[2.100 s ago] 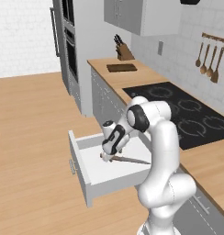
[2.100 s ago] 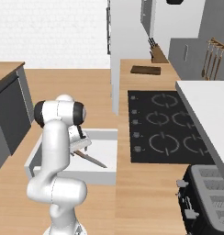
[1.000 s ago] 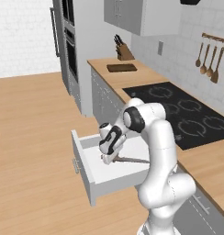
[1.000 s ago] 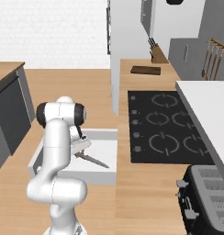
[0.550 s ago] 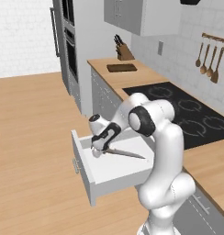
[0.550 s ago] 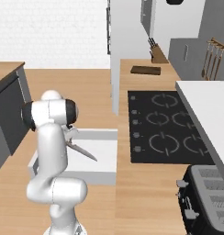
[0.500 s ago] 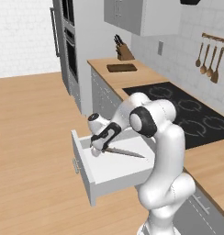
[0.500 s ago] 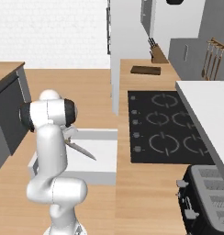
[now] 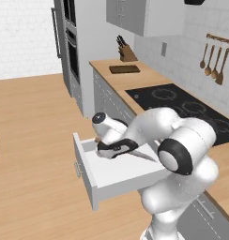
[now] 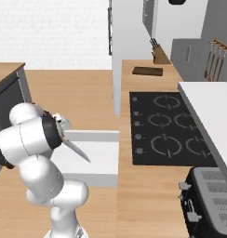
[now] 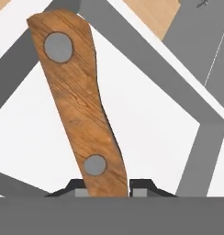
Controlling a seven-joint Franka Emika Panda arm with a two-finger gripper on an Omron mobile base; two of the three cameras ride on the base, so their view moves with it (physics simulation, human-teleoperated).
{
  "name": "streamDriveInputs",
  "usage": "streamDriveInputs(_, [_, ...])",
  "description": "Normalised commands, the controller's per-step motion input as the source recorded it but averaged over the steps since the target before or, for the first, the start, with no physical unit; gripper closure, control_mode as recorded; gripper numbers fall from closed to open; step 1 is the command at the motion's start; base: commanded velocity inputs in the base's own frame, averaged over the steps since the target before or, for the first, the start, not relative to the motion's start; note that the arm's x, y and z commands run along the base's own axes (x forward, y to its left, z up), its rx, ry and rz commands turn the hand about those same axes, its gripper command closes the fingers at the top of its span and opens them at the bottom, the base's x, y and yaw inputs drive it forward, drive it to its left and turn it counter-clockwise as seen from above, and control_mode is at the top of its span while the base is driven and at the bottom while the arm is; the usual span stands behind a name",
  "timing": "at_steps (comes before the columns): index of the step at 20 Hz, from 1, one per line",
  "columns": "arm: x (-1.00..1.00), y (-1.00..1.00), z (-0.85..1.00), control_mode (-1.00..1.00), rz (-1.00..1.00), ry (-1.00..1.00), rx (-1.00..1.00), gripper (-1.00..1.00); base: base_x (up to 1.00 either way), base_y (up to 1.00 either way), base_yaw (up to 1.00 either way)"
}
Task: Pick up the knife from the drawer and place it on the cutting board. Then place the meat from the plate to the cutting board.
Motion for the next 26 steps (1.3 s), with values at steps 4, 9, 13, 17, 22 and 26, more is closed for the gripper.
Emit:
streamDriveInputs(4, [-0.74,-0.81,1.0,-1.0,-0.02,0.0,0.02,1.0,0.0,0.0,0.0])
streamDriveInputs(9, [-0.61,-0.99,0.86,-1.0,0.0,-0.05,0.16,1.0,0.0,0.0,0.0])
streamDriveInputs(13, [-0.38,-0.46,0.54,-1.0,0.07,-0.1,0.11,1.0,0.0,0.0,0.0])
streamDriveInputs(17, [-0.21,0.0,0.1,-1.0,0.22,-0.03,-0.02,1.0,0.0,0.0,0.0])
streamDriveInputs(22, [-0.03,0.0,0.0,-1.0,0.0,0.0,0.0,1.0,0.0,0.0,0.0])
streamDriveInputs(26, [-0.45,0.0,-0.04,1.0,0.07,-0.06,0.0,1.0,-0.17,0.08,0.06])
